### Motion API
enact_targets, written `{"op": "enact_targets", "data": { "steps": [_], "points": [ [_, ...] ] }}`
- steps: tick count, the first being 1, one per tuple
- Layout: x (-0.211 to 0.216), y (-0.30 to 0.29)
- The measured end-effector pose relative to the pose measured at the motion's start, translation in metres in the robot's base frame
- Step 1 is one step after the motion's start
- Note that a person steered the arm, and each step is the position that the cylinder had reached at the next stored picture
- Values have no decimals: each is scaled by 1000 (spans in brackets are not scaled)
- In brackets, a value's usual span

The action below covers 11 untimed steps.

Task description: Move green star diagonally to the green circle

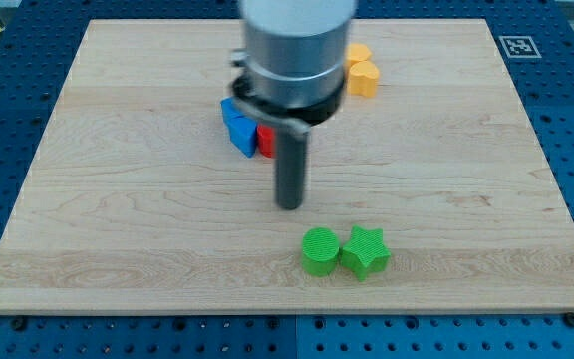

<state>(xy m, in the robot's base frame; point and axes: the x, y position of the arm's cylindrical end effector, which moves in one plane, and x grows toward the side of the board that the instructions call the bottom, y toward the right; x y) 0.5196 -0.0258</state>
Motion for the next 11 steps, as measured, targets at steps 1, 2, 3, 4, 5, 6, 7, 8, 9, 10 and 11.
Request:
{"op": "enact_targets", "data": {
  "steps": [1, 2, 3, 4, 5, 6, 7, 8, 9, 10, 11],
  "points": [
    [37, -37],
    [71, -24],
    [81, 38],
    [67, 114],
    [42, 163],
    [51, 175],
    [70, 196],
    [42, 214],
    [-14, 195],
    [-36, 198],
    [17, 207]
  ]
}}
